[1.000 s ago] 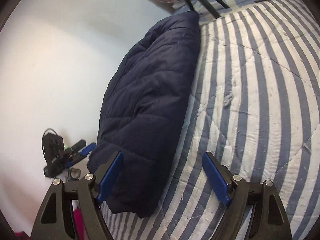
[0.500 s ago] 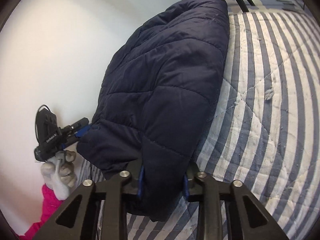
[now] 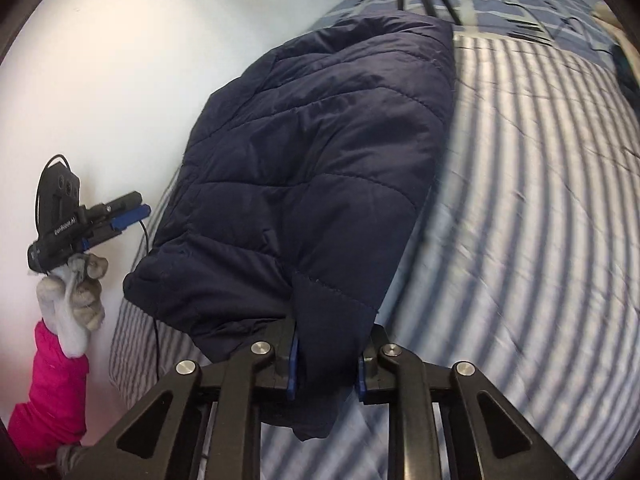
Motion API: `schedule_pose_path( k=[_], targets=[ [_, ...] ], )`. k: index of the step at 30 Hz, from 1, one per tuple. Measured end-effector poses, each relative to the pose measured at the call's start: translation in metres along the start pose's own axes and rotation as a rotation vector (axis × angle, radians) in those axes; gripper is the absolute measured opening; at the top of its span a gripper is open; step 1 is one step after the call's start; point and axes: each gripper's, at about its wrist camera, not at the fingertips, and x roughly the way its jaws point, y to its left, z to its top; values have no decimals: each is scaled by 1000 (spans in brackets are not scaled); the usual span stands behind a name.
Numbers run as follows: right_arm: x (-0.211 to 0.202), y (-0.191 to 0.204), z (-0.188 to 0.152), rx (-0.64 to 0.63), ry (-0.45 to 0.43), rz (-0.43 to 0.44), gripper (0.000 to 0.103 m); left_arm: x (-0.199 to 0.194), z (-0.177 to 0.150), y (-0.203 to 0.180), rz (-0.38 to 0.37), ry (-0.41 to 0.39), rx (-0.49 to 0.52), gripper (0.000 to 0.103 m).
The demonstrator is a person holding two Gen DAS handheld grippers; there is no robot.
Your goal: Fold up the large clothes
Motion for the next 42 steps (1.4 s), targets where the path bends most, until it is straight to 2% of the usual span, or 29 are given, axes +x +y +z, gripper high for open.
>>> schedule_pose_path(
  k=[5, 8, 10, 13, 15, 17, 20, 21, 24, 25, 27, 29, 30, 33, 35, 38, 42],
  targets=[
    [-19, -3, -19, -5, 28, -58, 19, 9, -14, -3, -77, 33, -47, 74],
    [-21, 8, -31, -84, 44, -127, 20, 19, -17, -3, -109, 49, -79, 74],
    [-31, 15, -31, -110, 16, -153, 34, 27, -16, 1, -139, 53, -110, 75],
    [-54, 21, -26, -111, -114, -191, 41, 33, -13, 10, -187, 38, -158, 76],
    [-61, 26, -16, -118, -193, -204, 42, 37, -11, 17, -209, 24, -186, 79],
    [-64, 28, -12, -136, -220, -225, 42, 44, -9, 26, -237, 20, -222, 80],
    [-40, 39, 5, -204, -233, -333, 42, 51, -8, 39, -288, 7, -278, 80],
    [-29, 43, 12, -202, -230, -335, 41, 53, -9, 43, -307, 0, -294, 80],
    [-1, 45, 21, -168, -206, -268, 40, 60, -8, 53, -364, -11, -324, 80],
    [2, 38, 21, -184, -197, -274, 42, 61, -7, 54, -378, -15, -325, 81],
    [17, 52, 25, -242, -176, -283, 42, 63, -4, 52, -396, -15, -319, 84],
    [18, 60, 27, -285, -160, -270, 41, 65, 2, 48, -399, -2, -303, 85],
    [13, 70, 31, -327, -161, -274, 35, 64, 3, 46, -406, 0, -298, 85],
    [-3, 83, 36, -376, -202, -295, 34, 62, 9, 44, -428, 3, -296, 85],
    [-13, 83, 40, -366, -222, -294, 34, 61, 13, 41, -401, 14, -273, 85],
    [-21, 74, 45, -307, -236, -246, 34, 63, 16, 39, -367, 24, -244, 85],
    [4, 83, 54, -274, -201, -185, 32, 72, 18, 41, -402, 38, -280, 85]
  ],
)
